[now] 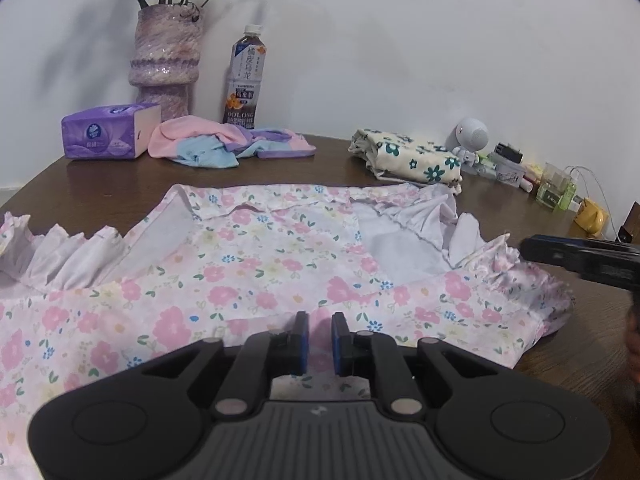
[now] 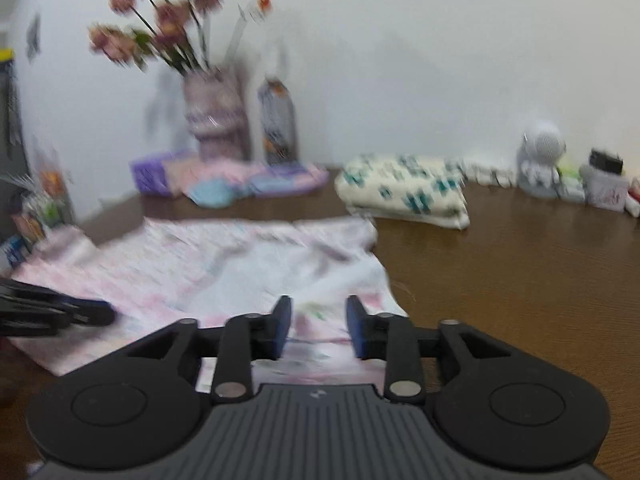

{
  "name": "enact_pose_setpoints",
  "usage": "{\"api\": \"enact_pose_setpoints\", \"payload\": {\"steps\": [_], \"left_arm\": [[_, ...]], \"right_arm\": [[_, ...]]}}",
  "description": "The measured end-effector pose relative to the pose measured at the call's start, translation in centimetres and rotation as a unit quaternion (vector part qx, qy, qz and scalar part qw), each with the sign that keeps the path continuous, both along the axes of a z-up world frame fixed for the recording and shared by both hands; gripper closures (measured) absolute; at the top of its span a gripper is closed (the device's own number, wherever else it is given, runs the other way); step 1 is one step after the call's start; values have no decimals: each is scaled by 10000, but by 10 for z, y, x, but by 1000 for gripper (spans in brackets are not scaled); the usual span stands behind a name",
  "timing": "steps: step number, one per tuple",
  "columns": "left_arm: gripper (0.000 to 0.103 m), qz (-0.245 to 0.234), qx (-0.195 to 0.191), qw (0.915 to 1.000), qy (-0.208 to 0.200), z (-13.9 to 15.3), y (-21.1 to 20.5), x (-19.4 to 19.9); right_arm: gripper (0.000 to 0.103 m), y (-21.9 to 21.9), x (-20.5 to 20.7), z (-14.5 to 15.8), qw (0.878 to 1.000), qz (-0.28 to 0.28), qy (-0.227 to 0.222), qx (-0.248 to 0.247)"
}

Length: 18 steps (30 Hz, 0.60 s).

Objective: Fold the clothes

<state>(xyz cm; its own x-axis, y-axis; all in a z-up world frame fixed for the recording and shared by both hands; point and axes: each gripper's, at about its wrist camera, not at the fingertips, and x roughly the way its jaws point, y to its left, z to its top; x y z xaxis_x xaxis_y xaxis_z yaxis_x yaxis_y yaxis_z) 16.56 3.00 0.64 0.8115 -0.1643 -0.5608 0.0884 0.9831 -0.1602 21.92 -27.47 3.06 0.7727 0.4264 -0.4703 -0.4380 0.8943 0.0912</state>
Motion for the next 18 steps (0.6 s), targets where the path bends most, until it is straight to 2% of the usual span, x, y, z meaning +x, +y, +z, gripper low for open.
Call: {"api": "enact_pose_setpoints", "payload": {"steps": [5, 8, 11, 16, 18], "left_arm": [[84, -178, 76, 9987, -482, 24, -17, -22], [82, -436, 202, 9980, -422, 29, -35, -32], [83, -668, 302, 9971, -208, 21, -50, -34], [83, -700, 487, 9963, 136, -1, -60, -32], [83, -681, 498, 9964, 119, -3, -60, -32]], "right_arm": [[67, 17, -37, 7, 9988, 485, -55, -47], [68, 33, -45, 1, 9965, 777, 143, -256], [71, 51, -47, -5, 9931, 1005, 248, -542], [71, 64, -50, -15, 9907, 1086, 375, -730], [71, 64, -48, -20, 9904, 1046, 451, -785]]}}
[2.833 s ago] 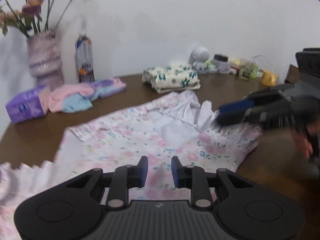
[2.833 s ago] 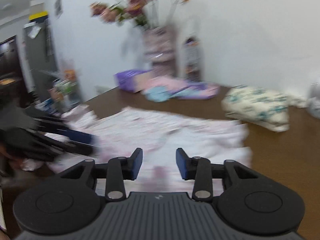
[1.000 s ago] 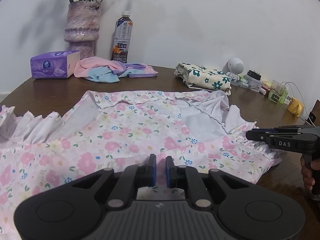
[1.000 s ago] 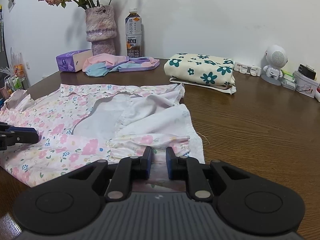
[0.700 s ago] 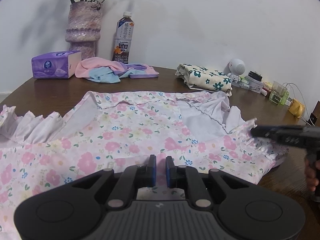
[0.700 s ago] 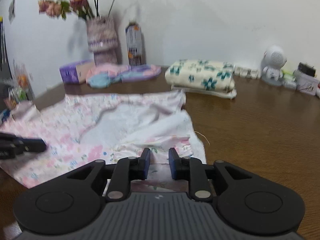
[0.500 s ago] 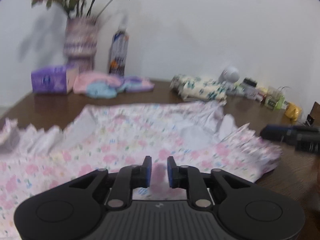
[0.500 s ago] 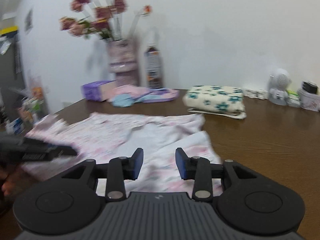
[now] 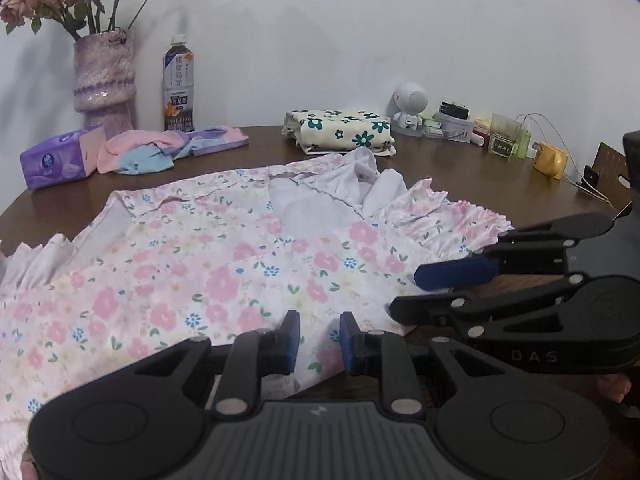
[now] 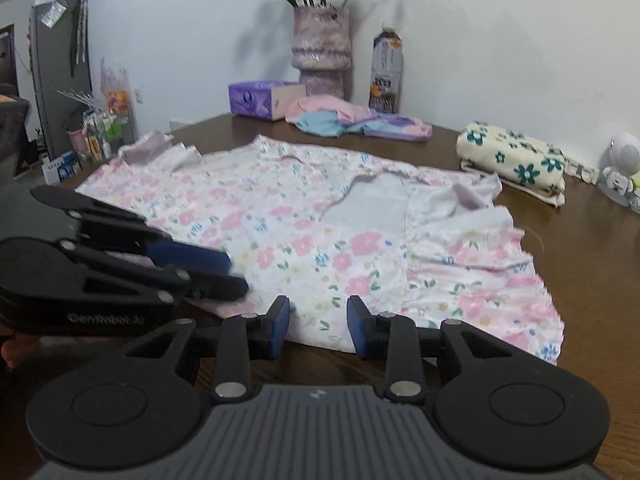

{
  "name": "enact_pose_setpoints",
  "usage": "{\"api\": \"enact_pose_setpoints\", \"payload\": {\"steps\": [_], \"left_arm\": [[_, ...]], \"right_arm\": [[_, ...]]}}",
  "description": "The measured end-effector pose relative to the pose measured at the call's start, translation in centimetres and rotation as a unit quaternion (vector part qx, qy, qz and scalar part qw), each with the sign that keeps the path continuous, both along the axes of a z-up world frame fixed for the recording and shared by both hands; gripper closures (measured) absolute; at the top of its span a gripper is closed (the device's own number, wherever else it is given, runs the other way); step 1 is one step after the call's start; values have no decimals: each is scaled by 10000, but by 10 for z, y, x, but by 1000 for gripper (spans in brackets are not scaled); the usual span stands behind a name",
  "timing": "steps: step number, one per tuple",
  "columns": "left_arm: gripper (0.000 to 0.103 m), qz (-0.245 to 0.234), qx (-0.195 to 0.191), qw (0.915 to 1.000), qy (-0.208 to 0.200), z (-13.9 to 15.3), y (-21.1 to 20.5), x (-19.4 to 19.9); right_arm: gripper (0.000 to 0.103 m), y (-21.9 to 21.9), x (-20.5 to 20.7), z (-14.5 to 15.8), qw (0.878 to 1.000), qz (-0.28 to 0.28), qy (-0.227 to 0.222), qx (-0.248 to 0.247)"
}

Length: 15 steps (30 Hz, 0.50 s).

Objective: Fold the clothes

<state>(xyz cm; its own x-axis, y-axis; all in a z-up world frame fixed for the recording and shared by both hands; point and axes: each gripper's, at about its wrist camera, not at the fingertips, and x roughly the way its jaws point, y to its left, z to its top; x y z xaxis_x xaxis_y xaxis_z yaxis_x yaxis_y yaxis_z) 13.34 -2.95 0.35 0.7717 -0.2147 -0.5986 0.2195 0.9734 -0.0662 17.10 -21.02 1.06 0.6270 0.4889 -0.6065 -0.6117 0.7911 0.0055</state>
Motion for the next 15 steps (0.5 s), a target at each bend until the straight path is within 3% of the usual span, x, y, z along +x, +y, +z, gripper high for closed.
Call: {"api": "enact_pose_setpoints", "payload": {"steps": [11, 15], "left_arm": [[83, -41, -123, 9999, -14, -2, 7, -3], [84, -72, -178, 9998, -17, -2, 10, -3]], "right_arm": [[71, -14, 4, -5, 9999, -123, -43, 1], [83, -26, 4, -4, 9998, -118, -127, -75]]}}
